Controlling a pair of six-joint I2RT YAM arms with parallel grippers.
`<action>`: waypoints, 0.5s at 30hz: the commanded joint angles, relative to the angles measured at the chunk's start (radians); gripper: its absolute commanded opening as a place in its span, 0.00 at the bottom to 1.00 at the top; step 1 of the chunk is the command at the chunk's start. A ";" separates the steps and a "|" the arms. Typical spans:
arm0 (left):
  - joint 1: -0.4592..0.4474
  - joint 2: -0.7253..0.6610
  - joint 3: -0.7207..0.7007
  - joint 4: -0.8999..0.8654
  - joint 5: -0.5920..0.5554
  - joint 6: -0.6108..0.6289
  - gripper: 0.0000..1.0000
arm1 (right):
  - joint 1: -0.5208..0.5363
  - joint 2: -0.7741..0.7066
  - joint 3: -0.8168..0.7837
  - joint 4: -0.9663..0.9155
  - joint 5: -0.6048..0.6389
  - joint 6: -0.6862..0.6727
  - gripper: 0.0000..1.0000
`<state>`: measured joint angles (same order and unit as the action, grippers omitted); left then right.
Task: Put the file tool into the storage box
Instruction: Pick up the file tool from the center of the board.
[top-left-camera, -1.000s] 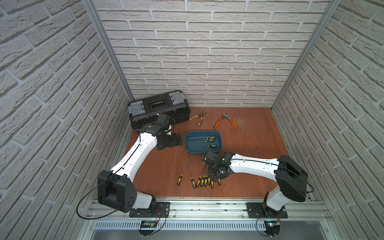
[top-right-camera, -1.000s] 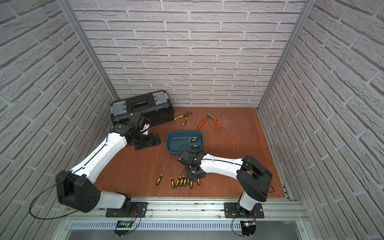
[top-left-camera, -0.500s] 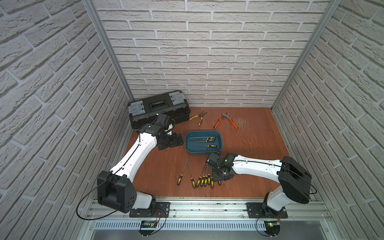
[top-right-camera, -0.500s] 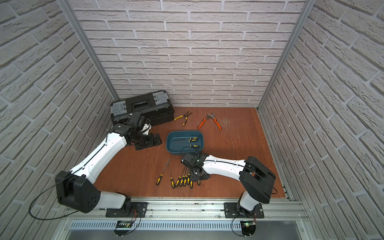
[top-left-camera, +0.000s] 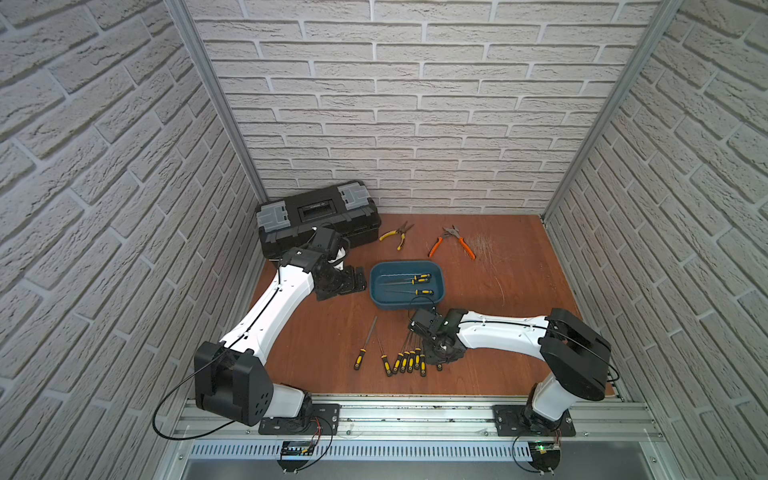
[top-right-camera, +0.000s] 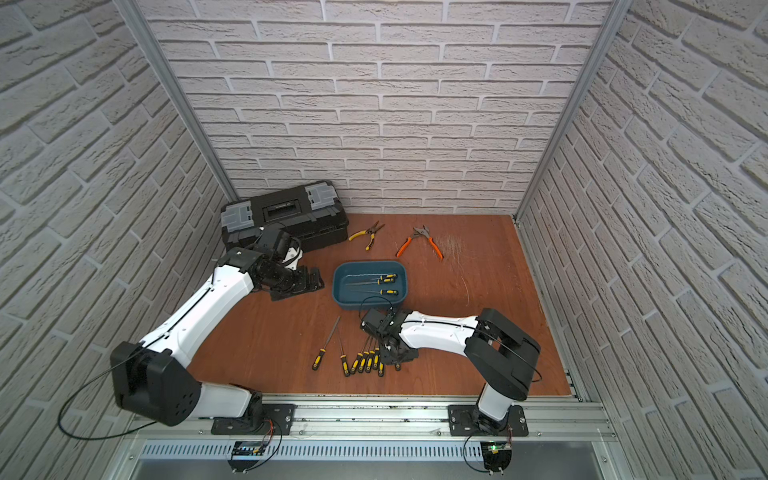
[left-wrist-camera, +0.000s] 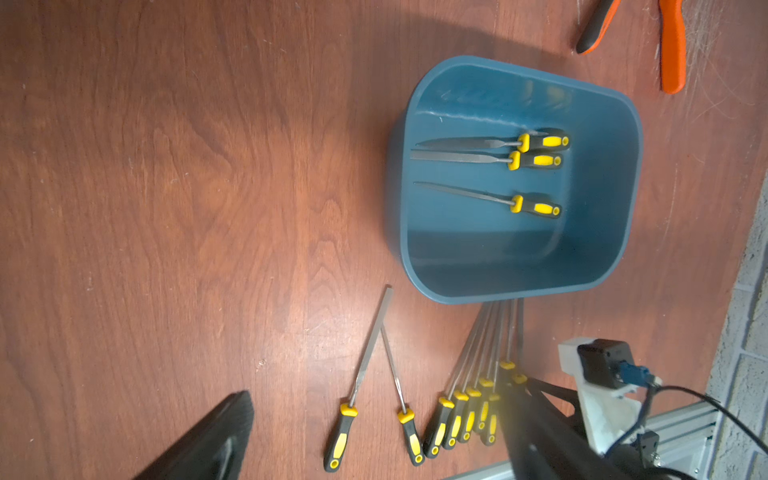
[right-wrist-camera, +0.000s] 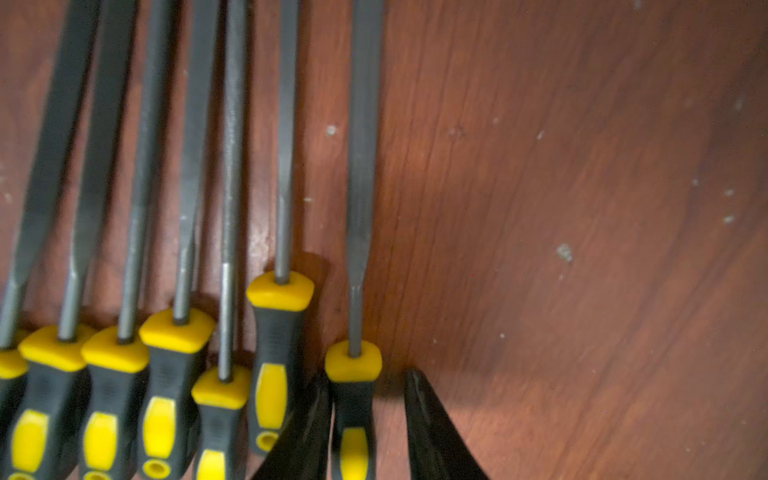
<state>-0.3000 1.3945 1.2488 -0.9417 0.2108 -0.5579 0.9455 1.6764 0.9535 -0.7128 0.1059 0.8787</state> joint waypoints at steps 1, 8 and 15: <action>-0.009 0.006 0.029 0.005 0.005 -0.009 0.98 | 0.005 0.009 -0.025 0.025 -0.006 -0.003 0.30; -0.017 -0.004 0.067 -0.011 -0.035 -0.009 0.98 | 0.005 -0.027 -0.055 0.015 0.038 0.004 0.16; -0.017 -0.039 0.060 -0.018 -0.048 -0.011 0.98 | 0.004 -0.134 -0.106 -0.033 0.091 0.020 0.09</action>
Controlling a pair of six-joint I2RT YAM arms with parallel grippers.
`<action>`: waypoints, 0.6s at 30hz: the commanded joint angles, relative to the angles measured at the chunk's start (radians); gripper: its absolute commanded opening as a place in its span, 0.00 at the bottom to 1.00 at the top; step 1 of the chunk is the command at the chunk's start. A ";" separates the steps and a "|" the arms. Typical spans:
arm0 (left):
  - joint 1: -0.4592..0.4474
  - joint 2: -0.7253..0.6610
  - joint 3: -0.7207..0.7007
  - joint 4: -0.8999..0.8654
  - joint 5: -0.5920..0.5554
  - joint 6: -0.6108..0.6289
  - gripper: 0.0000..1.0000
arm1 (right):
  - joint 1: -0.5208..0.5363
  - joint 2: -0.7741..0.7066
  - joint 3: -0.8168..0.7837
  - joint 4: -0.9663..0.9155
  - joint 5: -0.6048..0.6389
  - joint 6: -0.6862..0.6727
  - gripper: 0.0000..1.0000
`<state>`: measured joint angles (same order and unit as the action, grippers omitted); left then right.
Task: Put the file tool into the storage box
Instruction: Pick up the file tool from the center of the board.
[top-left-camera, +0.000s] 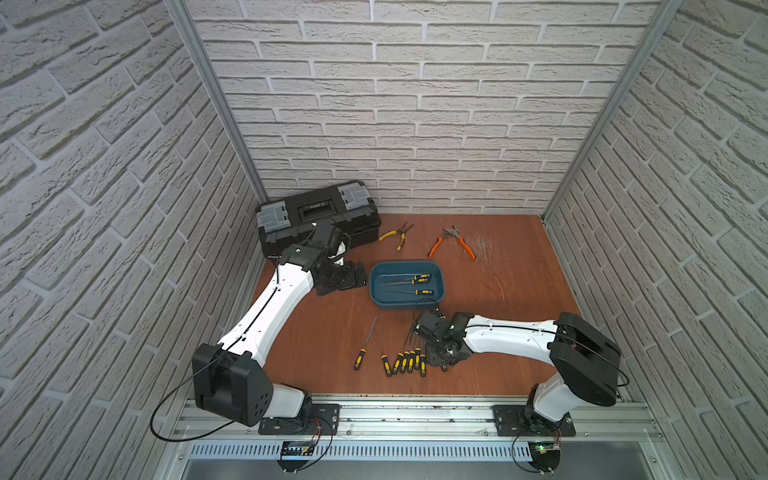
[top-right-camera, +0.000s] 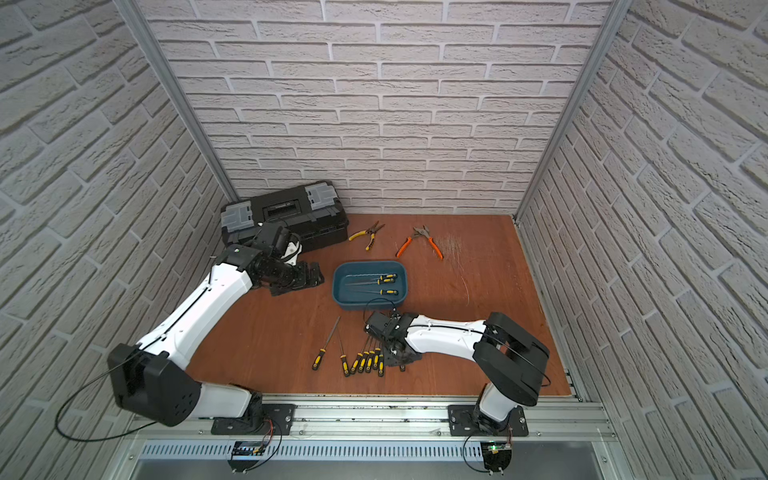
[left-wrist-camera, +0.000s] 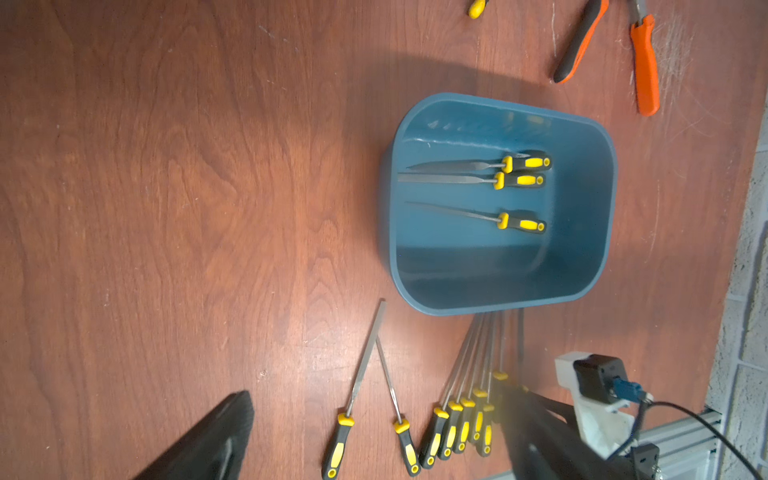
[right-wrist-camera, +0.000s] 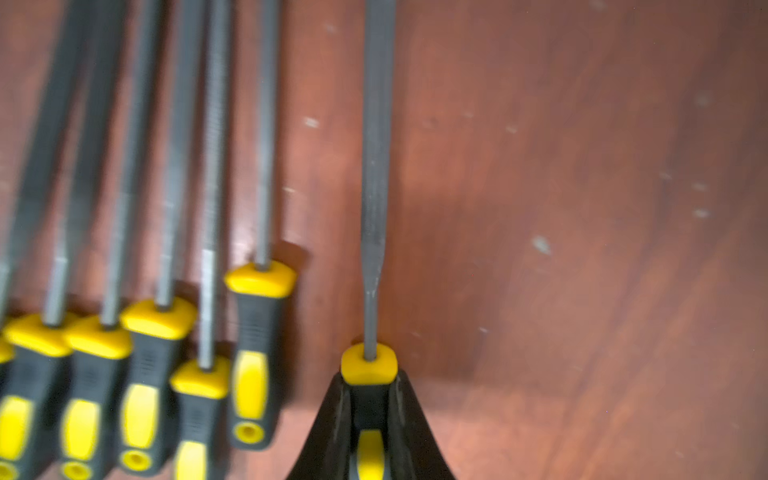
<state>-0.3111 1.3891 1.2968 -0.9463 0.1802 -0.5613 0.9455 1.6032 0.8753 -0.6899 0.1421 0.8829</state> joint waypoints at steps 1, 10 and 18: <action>-0.006 -0.034 0.018 -0.014 -0.019 -0.008 0.98 | 0.003 -0.079 -0.041 -0.065 0.062 0.024 0.08; -0.048 0.012 0.129 -0.033 -0.021 0.019 0.98 | -0.024 -0.226 -0.072 -0.189 0.142 0.052 0.08; -0.046 0.043 0.165 0.035 -0.026 -0.005 0.98 | -0.184 -0.413 -0.027 -0.212 0.138 -0.142 0.10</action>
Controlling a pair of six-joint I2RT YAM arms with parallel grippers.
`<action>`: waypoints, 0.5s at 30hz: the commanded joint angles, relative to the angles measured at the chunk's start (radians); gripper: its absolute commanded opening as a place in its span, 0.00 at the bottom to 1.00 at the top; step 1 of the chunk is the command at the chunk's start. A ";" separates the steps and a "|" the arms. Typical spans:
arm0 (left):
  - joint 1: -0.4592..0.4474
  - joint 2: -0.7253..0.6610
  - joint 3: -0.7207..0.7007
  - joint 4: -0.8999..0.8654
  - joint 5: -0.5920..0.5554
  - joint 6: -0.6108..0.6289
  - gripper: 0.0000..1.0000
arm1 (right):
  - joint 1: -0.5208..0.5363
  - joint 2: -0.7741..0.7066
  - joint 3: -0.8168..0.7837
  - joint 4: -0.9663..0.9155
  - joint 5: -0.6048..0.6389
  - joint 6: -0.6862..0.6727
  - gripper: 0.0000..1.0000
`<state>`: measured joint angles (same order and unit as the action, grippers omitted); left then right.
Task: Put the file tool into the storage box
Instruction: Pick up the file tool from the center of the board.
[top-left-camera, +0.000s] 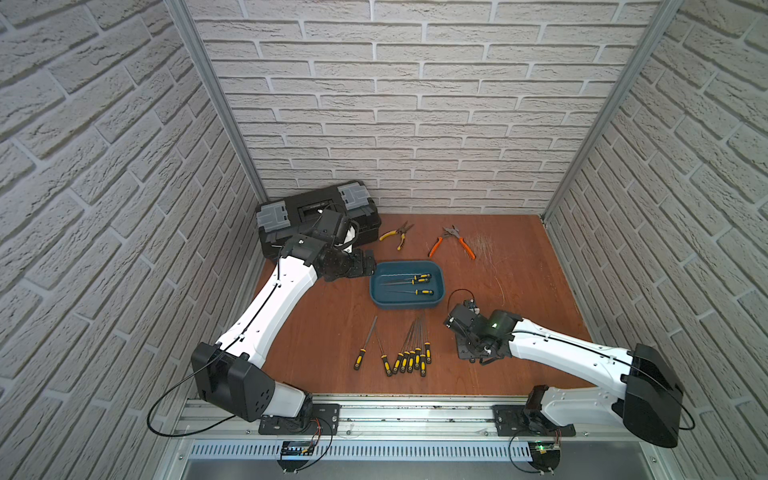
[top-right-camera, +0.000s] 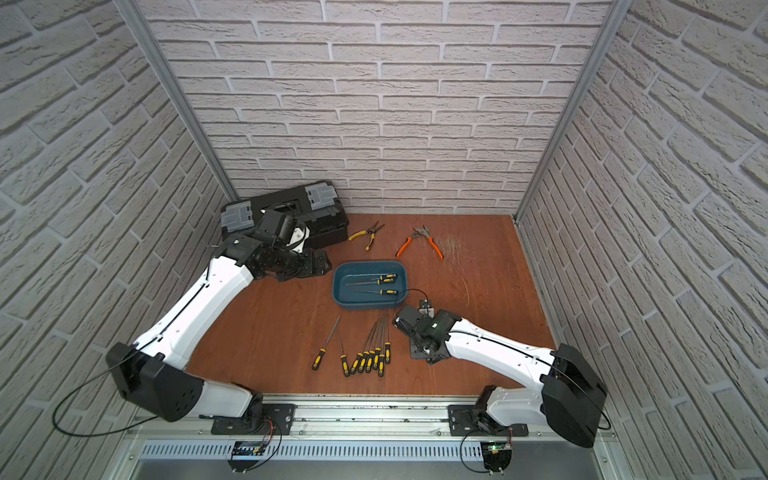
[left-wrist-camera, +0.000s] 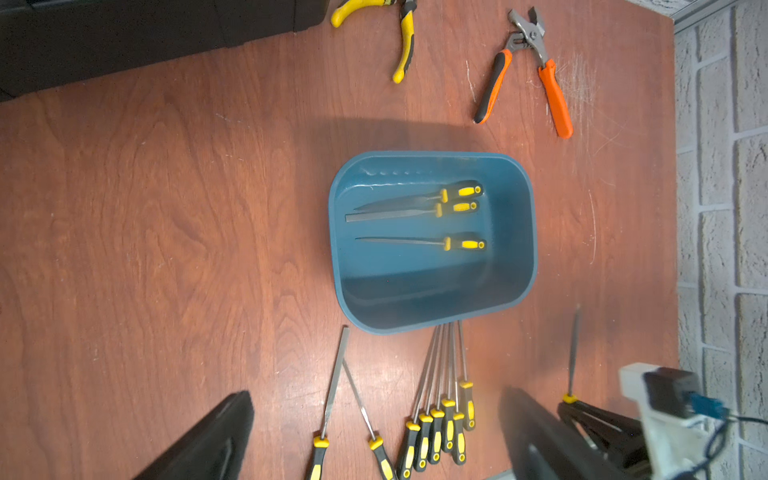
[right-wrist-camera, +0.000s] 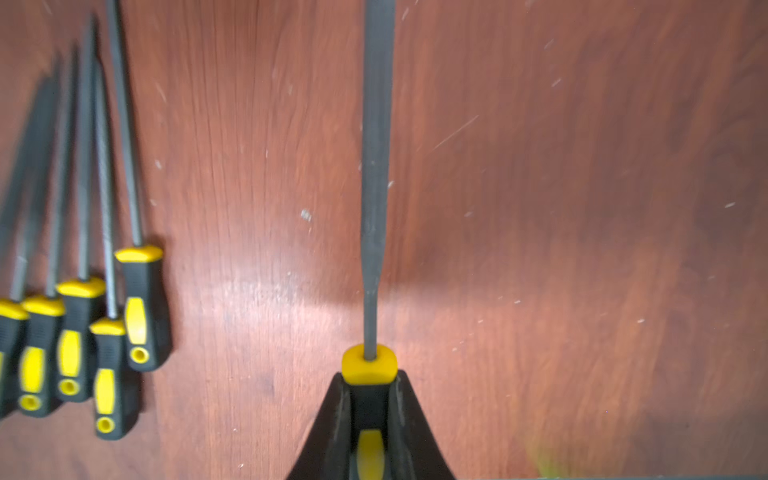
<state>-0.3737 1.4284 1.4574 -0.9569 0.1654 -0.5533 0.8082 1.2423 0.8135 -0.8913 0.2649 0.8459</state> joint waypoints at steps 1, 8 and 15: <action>0.037 0.006 -0.001 0.067 0.011 -0.031 0.98 | -0.081 -0.067 0.050 -0.003 -0.006 -0.156 0.11; 0.091 0.068 0.076 0.076 0.071 -0.058 0.98 | -0.274 -0.011 0.249 0.003 -0.193 -0.499 0.10; 0.098 0.081 0.079 0.084 0.103 -0.141 0.98 | -0.343 0.234 0.558 -0.074 -0.321 -0.810 0.08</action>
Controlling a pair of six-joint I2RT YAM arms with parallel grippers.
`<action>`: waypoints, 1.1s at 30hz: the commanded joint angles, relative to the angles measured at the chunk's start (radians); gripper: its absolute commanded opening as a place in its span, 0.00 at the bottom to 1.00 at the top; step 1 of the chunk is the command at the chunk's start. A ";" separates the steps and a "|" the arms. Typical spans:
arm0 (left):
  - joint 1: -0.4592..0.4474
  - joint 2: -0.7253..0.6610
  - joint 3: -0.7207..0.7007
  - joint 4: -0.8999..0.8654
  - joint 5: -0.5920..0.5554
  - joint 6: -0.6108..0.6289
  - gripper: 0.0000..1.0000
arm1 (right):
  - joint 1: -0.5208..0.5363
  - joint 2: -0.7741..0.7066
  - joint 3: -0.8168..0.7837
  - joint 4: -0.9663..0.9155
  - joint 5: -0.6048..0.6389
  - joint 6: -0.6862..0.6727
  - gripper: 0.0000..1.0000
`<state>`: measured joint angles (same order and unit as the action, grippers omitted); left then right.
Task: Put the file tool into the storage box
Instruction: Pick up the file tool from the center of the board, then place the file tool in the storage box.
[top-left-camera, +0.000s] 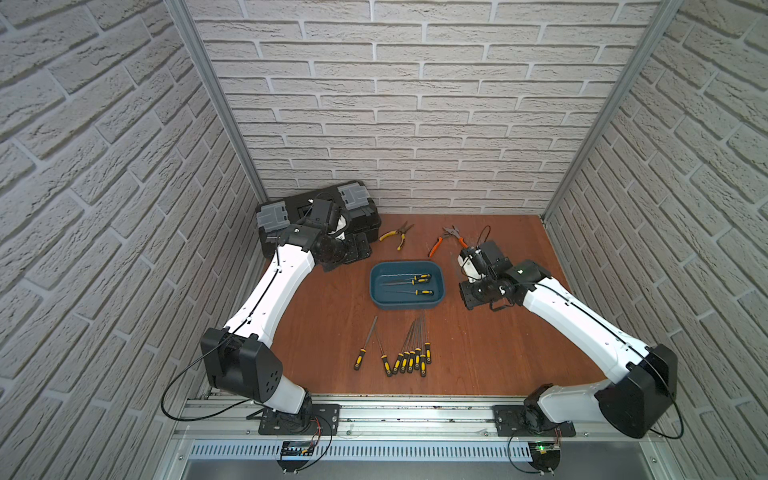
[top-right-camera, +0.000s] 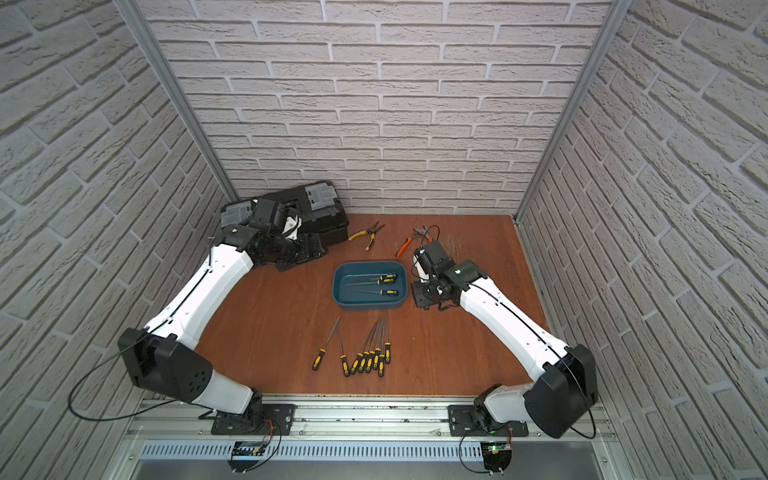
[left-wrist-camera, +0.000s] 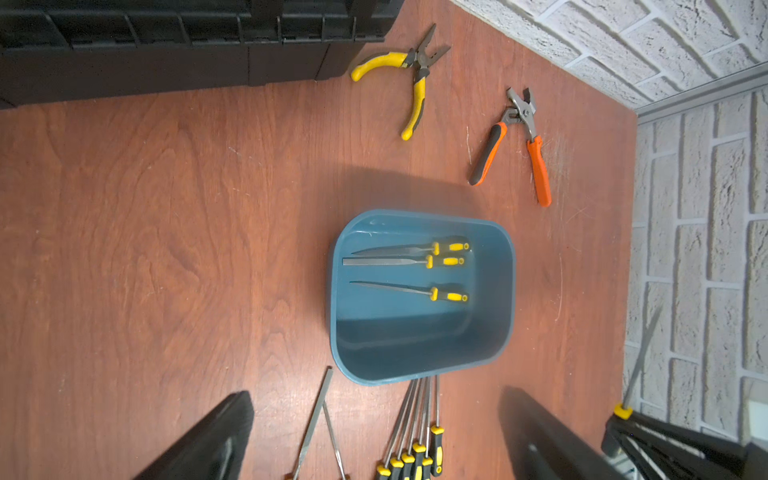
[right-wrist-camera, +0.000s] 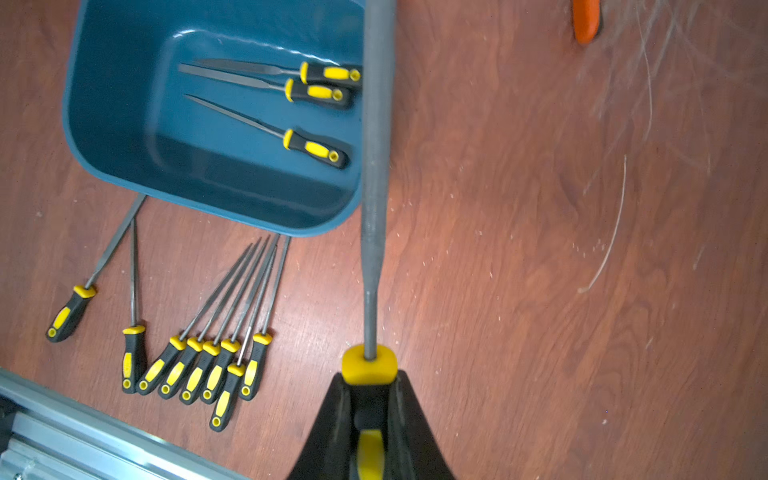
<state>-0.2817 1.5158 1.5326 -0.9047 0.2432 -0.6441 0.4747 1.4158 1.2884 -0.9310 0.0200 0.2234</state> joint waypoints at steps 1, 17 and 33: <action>0.006 -0.015 -0.012 0.041 0.027 -0.069 0.98 | -0.010 0.104 0.135 -0.049 -0.083 -0.223 0.07; 0.004 -0.114 -0.106 -0.065 -0.037 -0.119 0.98 | 0.013 0.502 0.482 -0.048 -0.080 -0.622 0.05; -0.043 -0.143 -0.177 -0.077 -0.113 -0.206 0.98 | 0.099 0.664 0.472 0.046 -0.029 -0.796 0.04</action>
<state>-0.3168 1.3705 1.3415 -0.9840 0.1616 -0.8349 0.5613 2.0739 1.7660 -0.9268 -0.0074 -0.5350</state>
